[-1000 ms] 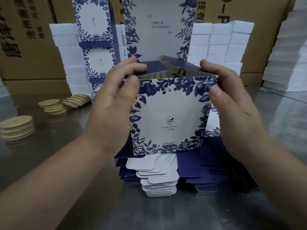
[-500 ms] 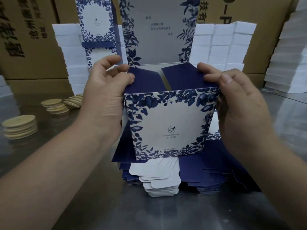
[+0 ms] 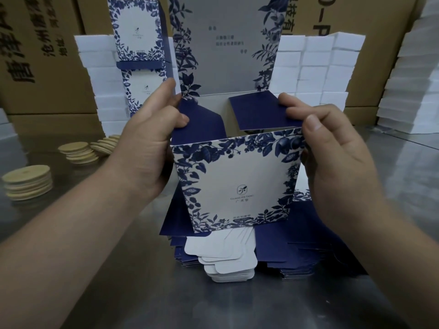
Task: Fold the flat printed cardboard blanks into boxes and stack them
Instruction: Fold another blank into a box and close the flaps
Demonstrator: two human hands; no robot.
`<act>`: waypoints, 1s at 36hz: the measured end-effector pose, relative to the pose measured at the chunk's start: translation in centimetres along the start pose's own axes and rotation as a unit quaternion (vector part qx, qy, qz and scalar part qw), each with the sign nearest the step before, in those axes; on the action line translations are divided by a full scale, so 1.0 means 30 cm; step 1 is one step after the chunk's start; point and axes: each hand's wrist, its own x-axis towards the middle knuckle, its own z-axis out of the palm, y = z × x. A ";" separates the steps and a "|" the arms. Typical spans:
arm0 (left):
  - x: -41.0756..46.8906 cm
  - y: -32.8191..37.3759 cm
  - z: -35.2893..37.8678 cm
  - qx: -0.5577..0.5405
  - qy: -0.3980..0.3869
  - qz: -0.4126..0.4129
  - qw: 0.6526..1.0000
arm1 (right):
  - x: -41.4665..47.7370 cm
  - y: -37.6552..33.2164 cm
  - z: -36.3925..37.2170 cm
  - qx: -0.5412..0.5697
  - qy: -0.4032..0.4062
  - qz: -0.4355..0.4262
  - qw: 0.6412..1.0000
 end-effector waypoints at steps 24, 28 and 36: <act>-0.014 -0.026 -0.001 -0.056 -0.058 -0.015 0.997 | -0.002 -0.007 -0.006 0.064 0.004 0.043 0.997; -0.028 -0.028 0.018 -0.058 -0.078 0.003 0.995 | -0.001 -0.009 0.007 0.045 0.010 0.036 0.998; -0.019 -0.028 0.001 -0.072 -0.059 -0.012 0.996 | -0.020 0.001 0.022 -0.005 0.008 0.008 1.000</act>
